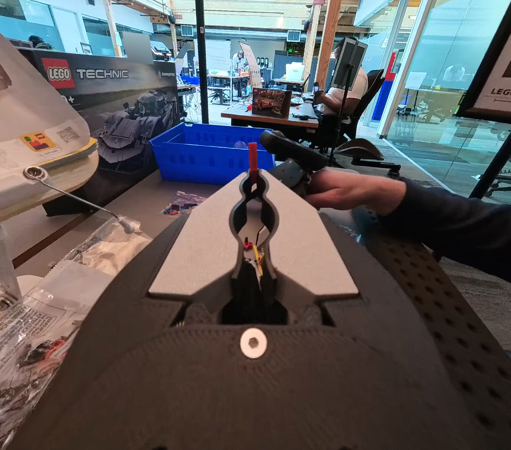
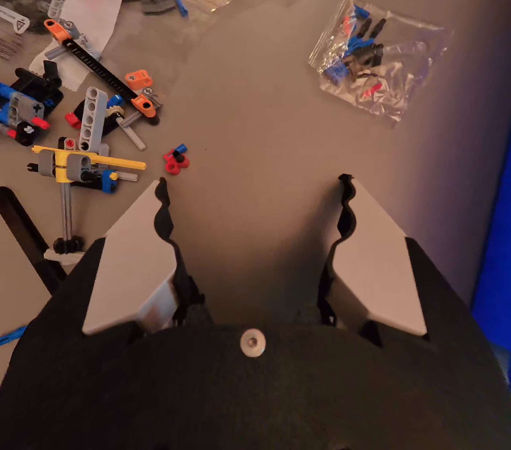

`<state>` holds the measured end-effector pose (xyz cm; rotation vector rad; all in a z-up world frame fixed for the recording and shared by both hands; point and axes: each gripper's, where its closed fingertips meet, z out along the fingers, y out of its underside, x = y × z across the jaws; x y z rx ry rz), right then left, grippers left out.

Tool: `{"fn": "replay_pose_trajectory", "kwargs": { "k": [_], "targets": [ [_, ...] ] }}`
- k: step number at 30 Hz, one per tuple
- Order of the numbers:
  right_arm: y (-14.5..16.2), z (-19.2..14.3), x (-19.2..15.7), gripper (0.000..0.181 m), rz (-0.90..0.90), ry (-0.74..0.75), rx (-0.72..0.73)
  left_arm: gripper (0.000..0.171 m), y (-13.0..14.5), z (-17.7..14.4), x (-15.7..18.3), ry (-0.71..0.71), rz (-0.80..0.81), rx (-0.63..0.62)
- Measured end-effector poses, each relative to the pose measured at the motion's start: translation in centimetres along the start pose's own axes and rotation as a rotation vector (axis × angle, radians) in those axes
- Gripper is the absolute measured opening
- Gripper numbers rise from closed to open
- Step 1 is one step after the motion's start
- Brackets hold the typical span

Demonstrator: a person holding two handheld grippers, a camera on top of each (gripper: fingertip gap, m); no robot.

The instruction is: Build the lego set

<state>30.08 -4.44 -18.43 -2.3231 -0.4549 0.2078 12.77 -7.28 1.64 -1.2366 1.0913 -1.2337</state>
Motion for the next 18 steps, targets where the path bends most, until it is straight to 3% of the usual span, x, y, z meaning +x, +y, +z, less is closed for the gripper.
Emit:
{"fn": "replay_pose_trajectory", "kwargs": {
  "k": [4,18],
  "targets": [
    [0.2,0.1,0.5,0.135,0.022,0.02,-0.015,0.002,0.4,0.1,-0.3,-0.02,0.004,-0.024],
    [0.2,0.1,0.5,0.137,0.021,0.02,-0.016,0.002,3.2,2.4,2.0,0.042,0.007,-0.181]
  ]
}}
